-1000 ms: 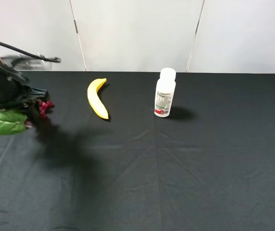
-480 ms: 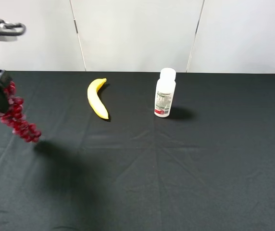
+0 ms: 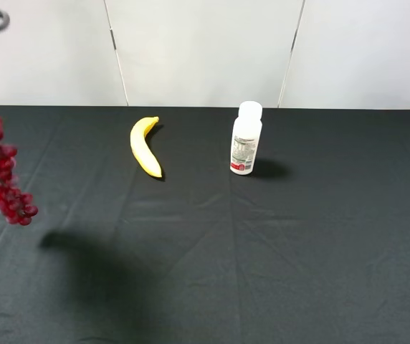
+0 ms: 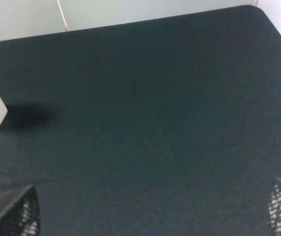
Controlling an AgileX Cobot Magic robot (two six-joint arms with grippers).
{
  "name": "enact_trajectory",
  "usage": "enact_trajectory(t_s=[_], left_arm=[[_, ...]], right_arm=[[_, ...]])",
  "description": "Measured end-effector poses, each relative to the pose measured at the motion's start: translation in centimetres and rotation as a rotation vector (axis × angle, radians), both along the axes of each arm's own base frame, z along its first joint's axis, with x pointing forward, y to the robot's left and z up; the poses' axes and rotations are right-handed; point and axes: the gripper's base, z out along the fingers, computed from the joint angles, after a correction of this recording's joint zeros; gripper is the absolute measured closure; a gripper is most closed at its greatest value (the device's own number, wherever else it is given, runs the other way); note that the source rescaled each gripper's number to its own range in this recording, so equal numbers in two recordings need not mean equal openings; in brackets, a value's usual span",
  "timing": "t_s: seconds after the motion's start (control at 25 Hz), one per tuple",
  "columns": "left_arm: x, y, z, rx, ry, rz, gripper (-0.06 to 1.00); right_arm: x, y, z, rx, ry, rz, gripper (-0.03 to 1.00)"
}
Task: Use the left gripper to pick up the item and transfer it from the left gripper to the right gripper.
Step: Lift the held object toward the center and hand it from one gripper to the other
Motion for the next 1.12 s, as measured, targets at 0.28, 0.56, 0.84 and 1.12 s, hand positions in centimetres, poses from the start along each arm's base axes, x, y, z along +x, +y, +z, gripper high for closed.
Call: enact_trajectory(t_s=[0.28, 0.56, 0.84, 1.12], left_arm=[[0.4, -0.3, 1.7, -0.025, -0.058, -0.033, 0.92], [0.3, -1.1, 1.9, -0.080, -0.068, -0.213, 0.92], [0.1, -2.4, 2.2, -0.204, -0.089, -0.341, 0.92], [2.4, -5.0, 0.0, -0.265, -0.004, -0.484, 0.92]], right_arm=[[0.0, 0.0, 0.0, 0.000, 0.000, 0.000, -0.03], [0.0, 0.0, 0.0, 0.000, 0.001, 0.000, -0.03], [0.0, 0.0, 0.0, -0.001, 0.000, -0.001, -0.03], [0.0, 0.0, 0.0, -0.002, 0.000, -0.001, -0.03]])
